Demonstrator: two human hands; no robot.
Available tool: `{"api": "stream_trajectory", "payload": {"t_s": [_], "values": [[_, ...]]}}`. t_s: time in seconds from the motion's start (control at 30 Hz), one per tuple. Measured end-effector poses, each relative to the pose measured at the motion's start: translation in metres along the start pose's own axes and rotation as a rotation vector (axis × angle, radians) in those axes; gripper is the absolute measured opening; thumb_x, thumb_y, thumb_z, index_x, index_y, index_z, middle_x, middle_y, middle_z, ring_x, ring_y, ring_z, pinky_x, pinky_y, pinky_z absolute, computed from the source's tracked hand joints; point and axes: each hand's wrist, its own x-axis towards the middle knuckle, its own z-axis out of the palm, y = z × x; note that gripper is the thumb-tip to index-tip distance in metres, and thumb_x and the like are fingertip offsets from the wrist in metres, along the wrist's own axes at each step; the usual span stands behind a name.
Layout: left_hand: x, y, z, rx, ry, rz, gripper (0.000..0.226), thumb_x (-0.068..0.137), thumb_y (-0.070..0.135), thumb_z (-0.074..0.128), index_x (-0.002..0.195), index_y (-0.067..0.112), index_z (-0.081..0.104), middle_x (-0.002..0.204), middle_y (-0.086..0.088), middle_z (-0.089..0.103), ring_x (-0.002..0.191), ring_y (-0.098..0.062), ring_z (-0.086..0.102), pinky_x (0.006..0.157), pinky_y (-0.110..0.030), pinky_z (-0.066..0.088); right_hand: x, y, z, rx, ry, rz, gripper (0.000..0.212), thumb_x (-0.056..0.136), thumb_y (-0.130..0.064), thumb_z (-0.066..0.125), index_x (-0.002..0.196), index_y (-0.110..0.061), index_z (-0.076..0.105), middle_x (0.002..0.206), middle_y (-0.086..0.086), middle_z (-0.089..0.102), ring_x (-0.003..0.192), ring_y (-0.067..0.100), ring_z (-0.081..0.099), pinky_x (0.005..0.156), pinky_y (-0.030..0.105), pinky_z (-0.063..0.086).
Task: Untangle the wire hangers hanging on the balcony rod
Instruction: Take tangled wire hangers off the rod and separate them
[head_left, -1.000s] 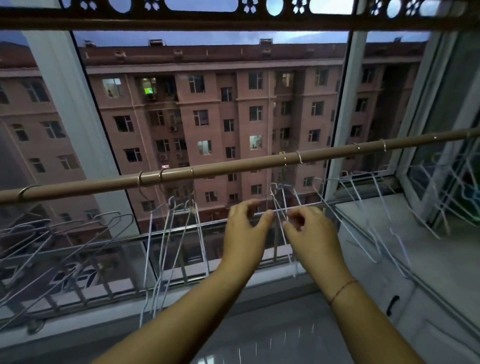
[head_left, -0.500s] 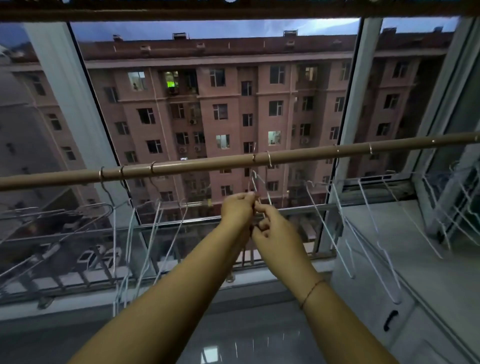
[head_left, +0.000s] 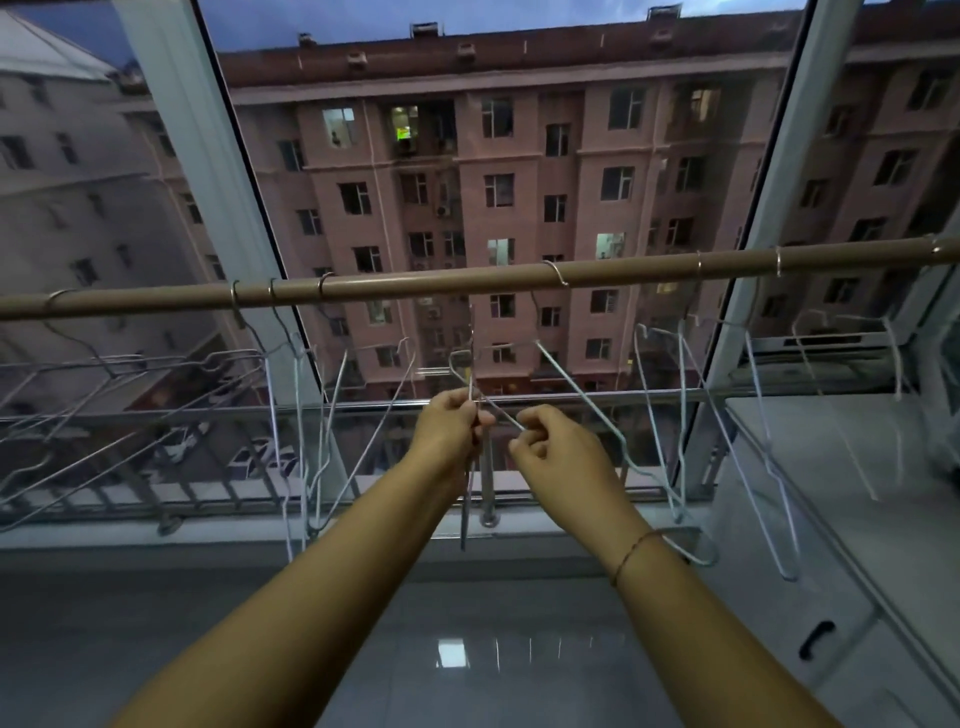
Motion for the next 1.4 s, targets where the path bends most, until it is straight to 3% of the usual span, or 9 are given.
{"api": "stream_trajectory", "payload": {"t_s": [0.27, 0.33, 0.4, 0.6, 0.73, 0.87, 0.97, 1.1, 1.4], "values": [[-0.02, -0.058, -0.058, 0.408, -0.022, 0.032, 0.029, 0.096, 0.004, 0.039, 0.089, 0.018, 0.063, 0.068, 0.0, 0.057, 0.062, -0.012, 0.045, 0.054, -0.02, 0.034, 0.008, 0.026, 0.024, -0.093, -0.108, -0.003, 0.041, 0.09, -0.021, 0.055, 0.129, -0.016, 0.046, 0.132, 0.002, 0.046, 0.094, 0.014, 0.053, 0.066, 0.007, 0.045], [-0.022, -0.063, -0.068, 0.463, -0.027, 0.051, 0.03, 0.094, 0.002, 0.04, 0.083, 0.016, 0.064, 0.07, 0.0, 0.057, 0.067, -0.013, 0.045, 0.061, -0.024, 0.034, 0.008, 0.031, 0.029, -0.165, -0.147, -0.024, 0.043, 0.089, -0.022, 0.056, 0.131, -0.017, 0.045, 0.137, 0.002, 0.044, 0.109, 0.018, 0.051, 0.085, 0.015, 0.047], [-0.023, -0.063, -0.075, 0.491, -0.033, 0.066, 0.03, 0.094, 0.002, 0.041, 0.077, 0.015, 0.062, 0.077, 0.002, 0.06, 0.075, -0.011, 0.05, 0.066, -0.022, 0.037, 0.008, 0.035, 0.032, -0.263, -0.197, -0.039, 0.038, 0.089, -0.022, 0.056, 0.126, -0.017, 0.052, 0.132, 0.003, 0.051, 0.119, 0.021, 0.047, 0.099, 0.031, 0.042], [-0.018, -0.053, -0.08, 0.472, -0.047, 0.107, 0.029, 0.096, 0.007, 0.041, 0.083, 0.017, 0.065, 0.089, 0.001, 0.063, 0.088, -0.013, 0.055, 0.07, -0.022, 0.04, -0.007, 0.03, 0.019, -0.241, -0.368, -0.042, 0.024, 0.094, -0.029, 0.045, 0.085, -0.016, 0.063, 0.08, 0.0, 0.065, 0.07, 0.013, 0.057, 0.065, 0.028, 0.044], [-0.018, -0.049, -0.069, 0.461, -0.014, 0.121, 0.024, 0.096, 0.013, 0.042, 0.095, 0.017, 0.065, 0.103, -0.002, 0.062, 0.095, -0.015, 0.054, 0.073, -0.025, 0.043, -0.027, 0.021, -0.001, 0.1, -0.491, 0.06, 0.023, 0.096, -0.021, 0.045, 0.091, -0.014, 0.067, 0.066, -0.004, 0.06, 0.062, 0.007, 0.055, 0.065, 0.024, 0.048], [-0.03, -0.041, -0.055, 0.462, 0.17, 0.294, 0.018, 0.091, 0.023, 0.055, 0.109, 0.019, 0.057, 0.112, -0.002, 0.054, 0.1, -0.011, 0.053, 0.086, -0.028, 0.048, -0.046, 0.001, -0.007, 0.318, -0.306, 0.078, 0.021, 0.094, -0.013, 0.049, 0.088, -0.015, 0.069, 0.052, -0.007, 0.052, 0.052, 0.005, 0.046, 0.054, 0.018, 0.04], [-0.052, -0.024, -0.04, 0.174, -0.024, 0.361, 0.015, 0.092, 0.026, 0.054, 0.095, 0.018, 0.066, 0.084, 0.002, 0.065, 0.071, 0.003, 0.058, 0.062, -0.012, 0.048, -0.054, -0.019, -0.008, 0.367, -0.156, 0.016, 0.02, 0.094, -0.015, 0.048, 0.09, -0.02, 0.067, 0.049, -0.014, 0.055, 0.046, -0.002, 0.043, 0.047, 0.009, 0.035], [-0.066, 0.004, -0.025, -0.015, -0.153, 0.413, 0.022, 0.093, 0.021, 0.052, 0.091, 0.015, 0.073, 0.076, 0.003, 0.071, 0.073, -0.007, 0.066, 0.066, -0.017, 0.053, -0.05, -0.045, -0.008, 0.428, -0.05, -0.076, 0.02, 0.094, -0.016, 0.047, 0.094, -0.017, 0.067, 0.046, -0.011, 0.051, 0.044, -0.001, 0.045, 0.046, 0.007, 0.036], [-0.035, 0.038, -0.032, -0.014, -0.05, 0.334, 0.016, 0.088, 0.019, 0.06, 0.092, 0.012, 0.074, 0.087, -0.007, 0.073, 0.073, -0.009, 0.066, 0.059, -0.015, 0.05, -0.013, -0.076, 0.015, 0.423, 0.001, -0.014, 0.023, 0.094, -0.025, 0.046, 0.085, -0.018, 0.066, 0.049, 0.001, 0.055, 0.05, 0.016, 0.048, 0.053, 0.034, 0.041]]}}
